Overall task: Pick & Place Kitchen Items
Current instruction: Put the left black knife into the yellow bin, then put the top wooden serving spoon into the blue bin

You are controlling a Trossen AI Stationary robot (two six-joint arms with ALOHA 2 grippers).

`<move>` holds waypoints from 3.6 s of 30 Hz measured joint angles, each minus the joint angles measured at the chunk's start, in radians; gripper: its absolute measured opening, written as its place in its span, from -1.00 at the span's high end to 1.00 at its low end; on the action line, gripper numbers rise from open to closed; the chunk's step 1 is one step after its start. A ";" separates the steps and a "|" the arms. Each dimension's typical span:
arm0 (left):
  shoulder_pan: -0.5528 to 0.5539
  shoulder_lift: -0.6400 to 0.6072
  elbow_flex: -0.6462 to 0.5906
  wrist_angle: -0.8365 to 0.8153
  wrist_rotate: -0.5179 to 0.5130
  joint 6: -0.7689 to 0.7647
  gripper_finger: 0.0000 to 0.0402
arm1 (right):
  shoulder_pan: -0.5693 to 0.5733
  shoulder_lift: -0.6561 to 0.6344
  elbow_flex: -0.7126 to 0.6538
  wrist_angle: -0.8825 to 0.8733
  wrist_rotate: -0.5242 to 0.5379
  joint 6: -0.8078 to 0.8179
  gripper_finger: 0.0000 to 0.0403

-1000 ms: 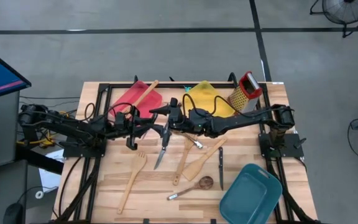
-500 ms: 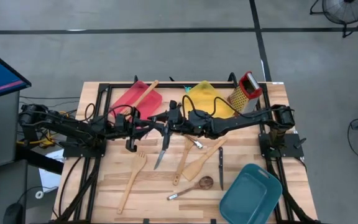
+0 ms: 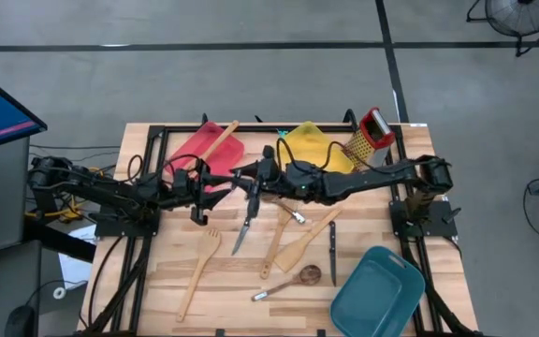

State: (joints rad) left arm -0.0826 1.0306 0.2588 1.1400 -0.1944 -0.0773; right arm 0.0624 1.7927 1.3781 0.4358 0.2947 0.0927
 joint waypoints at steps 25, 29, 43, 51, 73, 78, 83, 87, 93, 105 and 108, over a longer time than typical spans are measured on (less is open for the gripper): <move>0.000 0.001 0.000 -0.050 0.011 -0.009 -0.15 | -0.323 -0.179 0.000 -1.090 0.269 0.336 0.57; 0.000 0.001 0.000 -0.051 0.011 -0.009 -0.14 | -0.396 -0.102 0.006 -1.097 0.184 0.325 0.57; 0.000 0.001 0.000 -0.063 0.014 -0.009 -0.13 | -0.456 0.121 0.209 -1.292 0.170 0.235 0.57; 0.000 0.001 0.000 -0.063 0.014 -0.007 -0.13 | -0.459 0.276 0.340 -1.395 0.174 0.174 0.57; 0.000 0.001 -0.003 -0.062 0.007 0.002 -0.13 | -0.471 0.365 0.400 -1.372 0.170 0.153 0.28; 0.001 0.001 -0.003 -0.062 0.006 0.002 -0.13 | -0.471 0.365 0.400 -1.364 0.153 0.167 -0.04; 0.001 0.001 -0.003 -0.074 0.002 0.001 -0.13 | -0.469 0.351 0.404 -1.397 0.076 0.162 -0.15; 0.000 0.001 -0.003 -0.184 0.002 -0.026 -0.13 | -0.436 0.269 0.442 -1.467 0.046 0.163 -0.16; -0.046 0.001 -0.004 -0.459 0.002 -0.138 -0.13 | -0.327 0.076 0.448 -1.509 0.050 0.220 -0.13; -0.274 0.001 0.059 -0.748 -0.123 -0.228 -0.13 | 0.000 -0.198 0.448 -1.579 0.281 0.424 -0.12; -0.312 0.001 0.120 -0.959 -0.170 -0.305 -0.13 | 0.083 -0.212 0.448 -1.622 0.358 0.505 -0.12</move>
State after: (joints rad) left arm -0.3943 1.0314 0.3790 0.1806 -0.3643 -0.3824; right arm 0.1450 1.5810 1.8259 -1.1866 0.6531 0.5977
